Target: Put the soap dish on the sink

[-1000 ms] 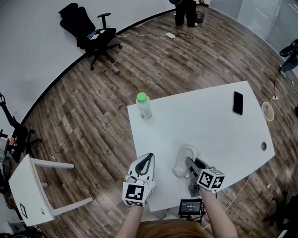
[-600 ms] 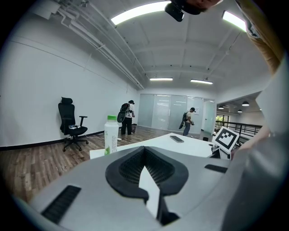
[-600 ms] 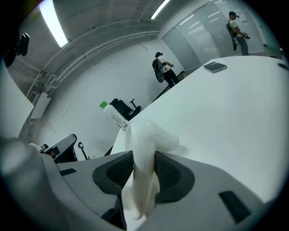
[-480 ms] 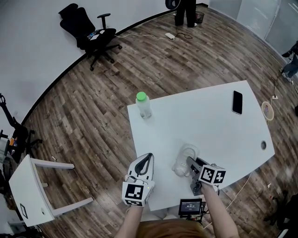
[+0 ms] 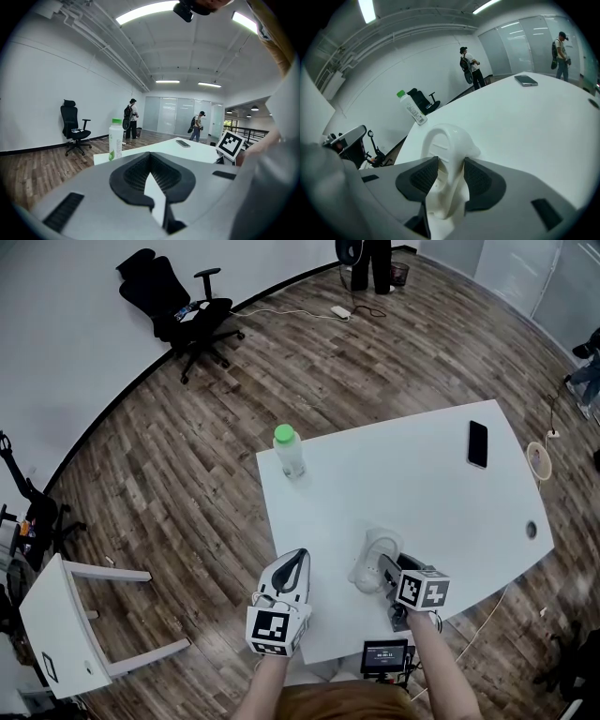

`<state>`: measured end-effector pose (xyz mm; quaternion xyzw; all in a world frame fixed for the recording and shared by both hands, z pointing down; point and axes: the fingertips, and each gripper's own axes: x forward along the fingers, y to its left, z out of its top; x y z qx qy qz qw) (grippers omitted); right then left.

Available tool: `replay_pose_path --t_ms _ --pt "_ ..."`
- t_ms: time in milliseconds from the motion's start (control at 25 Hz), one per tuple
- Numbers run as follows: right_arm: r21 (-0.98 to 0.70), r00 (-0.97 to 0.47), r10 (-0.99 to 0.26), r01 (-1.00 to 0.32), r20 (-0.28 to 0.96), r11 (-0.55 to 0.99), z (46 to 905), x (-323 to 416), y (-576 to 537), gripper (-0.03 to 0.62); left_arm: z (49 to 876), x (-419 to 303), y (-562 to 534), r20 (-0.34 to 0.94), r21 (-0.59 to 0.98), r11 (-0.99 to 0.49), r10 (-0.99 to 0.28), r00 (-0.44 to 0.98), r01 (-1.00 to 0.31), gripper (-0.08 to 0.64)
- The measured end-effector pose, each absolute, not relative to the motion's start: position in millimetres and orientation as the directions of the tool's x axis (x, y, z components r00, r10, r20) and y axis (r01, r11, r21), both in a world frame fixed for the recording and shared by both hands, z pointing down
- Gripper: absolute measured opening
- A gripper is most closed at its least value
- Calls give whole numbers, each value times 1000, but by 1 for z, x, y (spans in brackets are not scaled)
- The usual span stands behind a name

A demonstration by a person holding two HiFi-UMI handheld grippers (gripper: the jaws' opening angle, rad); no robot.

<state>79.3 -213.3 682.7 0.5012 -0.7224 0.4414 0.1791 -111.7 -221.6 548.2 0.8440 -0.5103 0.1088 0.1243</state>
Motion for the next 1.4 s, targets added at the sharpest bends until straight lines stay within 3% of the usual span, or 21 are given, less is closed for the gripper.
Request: replay_pose_path --t_ms 760,1280,1400 --pt "-474 -445 -550 -875 707 98 675 80 -208 156 547 -112 -224 321 100 -450 -830 457 -887 8" --pt "-452 -392 -643 -888 659 78 652 99 -198 152 543 -103 -216 310 98 -467 -825 473 -879 8" --pt "-442 -380 -674 -893 633 88 640 103 -197 38 539 -100 -214 301 101 -467 -827 474 -879 8"
